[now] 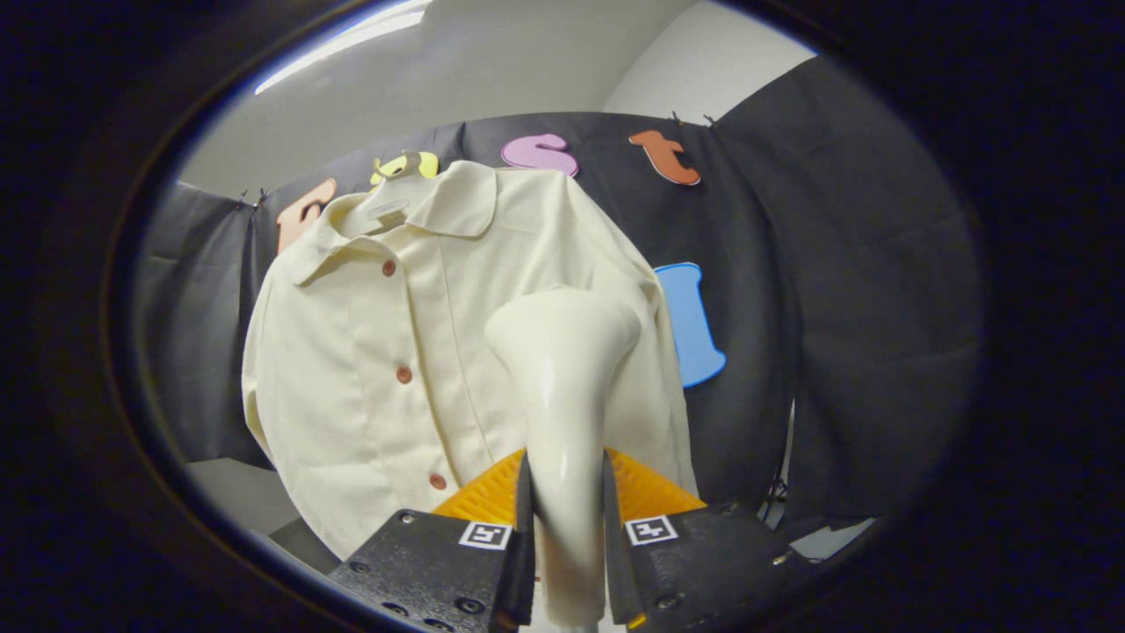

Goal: Iron the clothes twice with a garment steamer, once on the left side and once on the right side.

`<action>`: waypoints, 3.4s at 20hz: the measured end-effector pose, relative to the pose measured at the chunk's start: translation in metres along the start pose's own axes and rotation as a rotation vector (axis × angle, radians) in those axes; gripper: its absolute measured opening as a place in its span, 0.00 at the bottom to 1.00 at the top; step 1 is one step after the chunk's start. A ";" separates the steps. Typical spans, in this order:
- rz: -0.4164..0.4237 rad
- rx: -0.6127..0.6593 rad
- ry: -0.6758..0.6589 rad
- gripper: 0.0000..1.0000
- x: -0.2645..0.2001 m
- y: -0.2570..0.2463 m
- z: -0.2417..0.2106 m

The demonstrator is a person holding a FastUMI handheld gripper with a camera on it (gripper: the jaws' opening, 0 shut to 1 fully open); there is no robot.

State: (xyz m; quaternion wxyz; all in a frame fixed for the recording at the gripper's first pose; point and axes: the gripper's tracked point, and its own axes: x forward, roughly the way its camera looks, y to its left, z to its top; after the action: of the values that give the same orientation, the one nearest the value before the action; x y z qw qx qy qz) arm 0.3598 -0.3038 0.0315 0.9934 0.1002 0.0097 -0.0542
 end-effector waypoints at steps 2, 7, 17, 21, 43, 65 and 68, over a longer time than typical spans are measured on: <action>0.012 -0.023 0.020 0.33 -0.006 -0.002 -0.010; 0.064 -0.050 0.080 0.33 -0.016 0.002 -0.046; 0.078 0.002 0.160 0.33 -0.033 -0.016 -0.105; 0.076 0.022 0.194 0.33 -0.045 -0.030 -0.131; 0.024 0.123 0.338 0.33 -0.103 -0.075 -0.252; 0.191 0.021 0.084 0.33 -0.226 0.079 -0.040; 0.219 0.012 0.044 0.33 -0.249 0.113 -0.016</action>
State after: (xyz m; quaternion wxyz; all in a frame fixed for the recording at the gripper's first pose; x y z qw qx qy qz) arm 0.1246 -0.1645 0.0459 0.9923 0.1079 0.0200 0.0570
